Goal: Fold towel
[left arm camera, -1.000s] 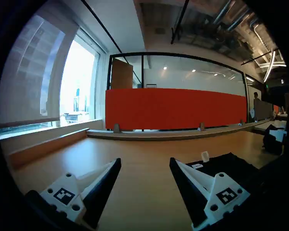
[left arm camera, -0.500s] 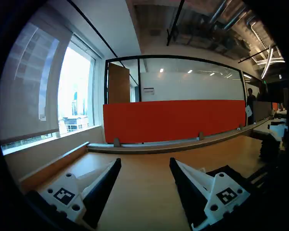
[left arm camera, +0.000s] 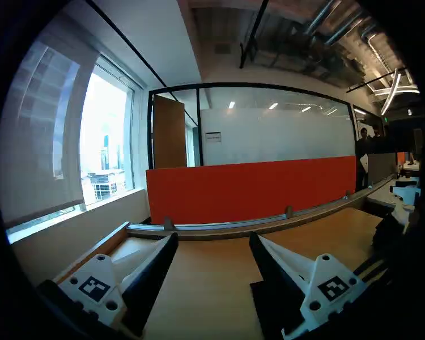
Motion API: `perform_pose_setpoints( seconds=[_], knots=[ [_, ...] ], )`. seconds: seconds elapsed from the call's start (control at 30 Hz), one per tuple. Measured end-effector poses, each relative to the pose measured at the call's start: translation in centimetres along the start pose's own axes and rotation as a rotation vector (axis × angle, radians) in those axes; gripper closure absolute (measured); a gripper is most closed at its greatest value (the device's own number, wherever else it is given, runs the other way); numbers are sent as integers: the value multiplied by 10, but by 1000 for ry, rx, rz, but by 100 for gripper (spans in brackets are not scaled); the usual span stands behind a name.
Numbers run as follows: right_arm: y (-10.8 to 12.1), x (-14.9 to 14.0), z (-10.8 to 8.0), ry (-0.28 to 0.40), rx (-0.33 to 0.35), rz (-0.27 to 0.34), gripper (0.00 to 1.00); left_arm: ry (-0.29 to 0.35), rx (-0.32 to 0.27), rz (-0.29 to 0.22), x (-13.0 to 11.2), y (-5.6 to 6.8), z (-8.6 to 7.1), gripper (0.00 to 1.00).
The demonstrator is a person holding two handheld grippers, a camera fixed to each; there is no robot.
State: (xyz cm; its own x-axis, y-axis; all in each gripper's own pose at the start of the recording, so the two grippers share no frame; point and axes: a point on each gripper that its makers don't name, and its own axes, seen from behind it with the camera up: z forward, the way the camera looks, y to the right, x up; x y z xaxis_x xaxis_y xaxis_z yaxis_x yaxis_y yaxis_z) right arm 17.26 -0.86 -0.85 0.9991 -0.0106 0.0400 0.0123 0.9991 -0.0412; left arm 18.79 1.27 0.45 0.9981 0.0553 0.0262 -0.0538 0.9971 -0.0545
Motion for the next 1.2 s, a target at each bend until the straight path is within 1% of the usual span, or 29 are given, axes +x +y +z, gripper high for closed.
perform_pose_setpoints(
  seconds=[0.17,0.3,0.4,0.6,0.67,0.77,0.97,1.2],
  knots=[
    [-10,9,-2,-19,29,-10,0,-27,-38,9,9,6,-2,7],
    [-23,17,-3,-41,76,-33,0,-49,-80,29,13,10,-3,7],
    [-34,21,-4,-57,118,-53,0,-68,-123,44,15,15,-4,7],
    [-59,27,-5,-98,213,-95,0,-107,-232,61,13,33,-8,7],
    [-67,27,-6,-116,248,-111,0,-123,-269,63,10,40,-9,7],
    [-76,24,-7,-140,286,-135,0,-143,-308,69,4,47,-9,7],
    [-91,8,-11,-185,345,-173,0,-178,-348,93,-11,58,-10,7],
    [-102,-17,-16,-248,390,-188,0,-233,-395,112,-37,74,-11,7]
  ],
)
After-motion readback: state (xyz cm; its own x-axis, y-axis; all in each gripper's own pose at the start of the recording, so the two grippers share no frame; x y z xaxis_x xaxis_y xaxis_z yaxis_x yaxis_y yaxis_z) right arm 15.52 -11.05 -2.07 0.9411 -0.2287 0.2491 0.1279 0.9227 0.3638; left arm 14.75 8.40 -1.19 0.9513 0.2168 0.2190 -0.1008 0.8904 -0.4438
